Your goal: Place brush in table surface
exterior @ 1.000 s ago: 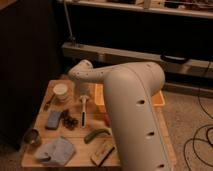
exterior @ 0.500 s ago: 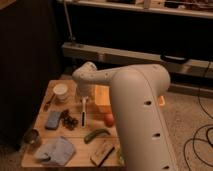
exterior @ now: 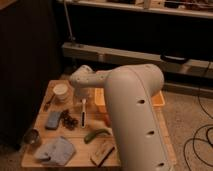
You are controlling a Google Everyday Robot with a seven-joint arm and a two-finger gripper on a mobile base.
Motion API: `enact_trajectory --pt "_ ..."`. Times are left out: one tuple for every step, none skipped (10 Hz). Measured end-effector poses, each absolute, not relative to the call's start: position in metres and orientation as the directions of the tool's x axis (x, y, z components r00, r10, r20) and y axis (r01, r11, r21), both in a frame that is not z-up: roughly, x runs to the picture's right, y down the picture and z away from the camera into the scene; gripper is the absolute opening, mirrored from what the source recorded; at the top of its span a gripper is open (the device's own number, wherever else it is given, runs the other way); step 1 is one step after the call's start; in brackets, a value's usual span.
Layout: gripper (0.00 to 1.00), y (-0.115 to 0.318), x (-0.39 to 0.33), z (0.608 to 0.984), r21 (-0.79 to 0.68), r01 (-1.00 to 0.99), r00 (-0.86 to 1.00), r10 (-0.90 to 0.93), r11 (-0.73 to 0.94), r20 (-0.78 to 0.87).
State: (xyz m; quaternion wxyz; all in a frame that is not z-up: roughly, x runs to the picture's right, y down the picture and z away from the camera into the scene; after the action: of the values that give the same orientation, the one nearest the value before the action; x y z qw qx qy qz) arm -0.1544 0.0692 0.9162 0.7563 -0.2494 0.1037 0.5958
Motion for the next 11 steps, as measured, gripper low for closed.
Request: enact_trajectory --pt "0.65 0.069 -0.154 0.918 -0.25 -0.954 0.265 0.85 0.164 -0.456" --pt "0.65 0.068 -0.151 0.922 -0.245 -0.958 0.253 0.849 0.151 -0.464" --pt "0.65 0.067 -0.149 0.925 -0.243 -0.96 0.245 0.847 0.142 -0.471" --pt "0.65 0.068 -0.147 0.929 -0.24 -0.96 0.244 0.844 0.142 -0.477" --pt "0.65 0.07 -0.15 0.933 -0.241 -0.96 0.248 0.84 0.146 -0.482" --pt "0.65 0.071 -0.153 0.935 -0.245 -0.958 0.252 0.837 0.147 -0.485" --pt "0.65 0.073 -0.153 0.937 -0.244 -0.958 0.255 0.832 0.149 -0.492" --pt "0.64 0.075 -0.153 0.938 -0.246 -0.958 0.256 0.828 0.148 -0.499" --pt "0.61 0.077 -0.154 0.939 -0.248 -0.957 0.259 0.824 0.149 -0.504" --pt "0.52 0.08 -0.154 0.94 -0.249 -0.957 0.26 0.819 0.148 -0.512" --pt "0.43 0.083 -0.153 0.94 -0.249 -0.957 0.26 0.814 0.147 -0.519"
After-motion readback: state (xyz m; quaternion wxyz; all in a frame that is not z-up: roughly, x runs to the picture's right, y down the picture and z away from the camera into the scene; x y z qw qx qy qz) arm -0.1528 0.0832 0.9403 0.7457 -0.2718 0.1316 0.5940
